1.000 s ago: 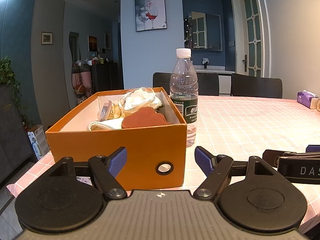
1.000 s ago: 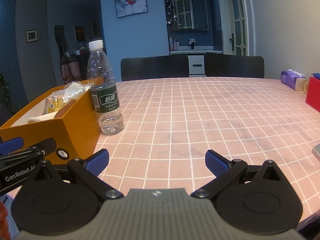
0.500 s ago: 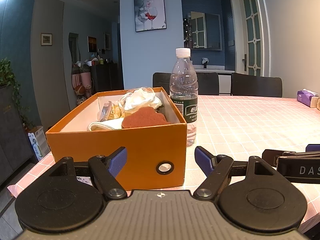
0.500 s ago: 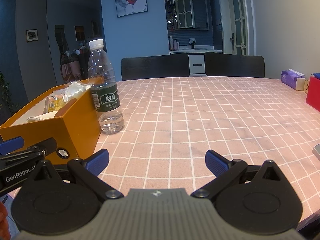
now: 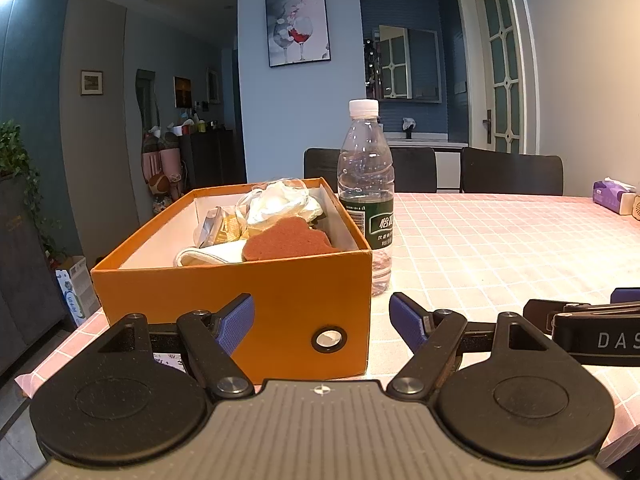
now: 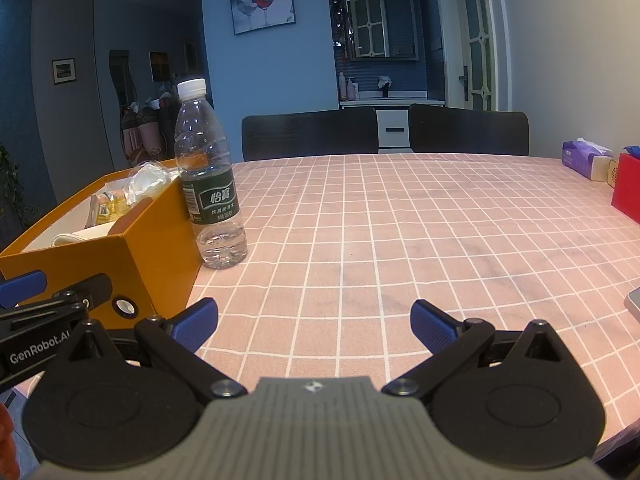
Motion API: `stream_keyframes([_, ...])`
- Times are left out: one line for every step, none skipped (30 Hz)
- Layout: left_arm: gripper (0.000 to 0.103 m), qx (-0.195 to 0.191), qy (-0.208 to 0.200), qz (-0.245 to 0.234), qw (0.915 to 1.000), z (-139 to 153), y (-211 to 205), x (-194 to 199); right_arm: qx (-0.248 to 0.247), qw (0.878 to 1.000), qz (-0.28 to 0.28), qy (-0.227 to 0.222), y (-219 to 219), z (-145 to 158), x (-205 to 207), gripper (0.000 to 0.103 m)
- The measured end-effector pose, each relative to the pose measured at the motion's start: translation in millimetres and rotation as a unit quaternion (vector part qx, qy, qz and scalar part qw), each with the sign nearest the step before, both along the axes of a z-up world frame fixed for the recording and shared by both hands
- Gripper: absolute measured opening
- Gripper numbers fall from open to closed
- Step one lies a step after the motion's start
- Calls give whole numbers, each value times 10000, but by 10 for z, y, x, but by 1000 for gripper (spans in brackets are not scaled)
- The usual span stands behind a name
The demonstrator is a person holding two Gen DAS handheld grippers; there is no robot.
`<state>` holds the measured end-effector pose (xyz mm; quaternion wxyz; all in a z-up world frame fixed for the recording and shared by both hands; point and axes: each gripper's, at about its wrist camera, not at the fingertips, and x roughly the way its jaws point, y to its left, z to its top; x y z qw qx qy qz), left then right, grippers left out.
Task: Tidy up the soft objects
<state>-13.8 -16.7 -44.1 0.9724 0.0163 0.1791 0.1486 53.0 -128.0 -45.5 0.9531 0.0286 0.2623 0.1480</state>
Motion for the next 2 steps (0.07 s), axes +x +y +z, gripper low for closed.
stream_keyframes([90, 2, 0, -3, 10000, 0, -3, 2, -3, 10000, 3, 0, -1, 2, 1, 100])
stream_keyframes([90, -2, 4, -11, 10000, -2, -6, 4, -7, 10000, 3, 2, -2, 3, 5, 100])
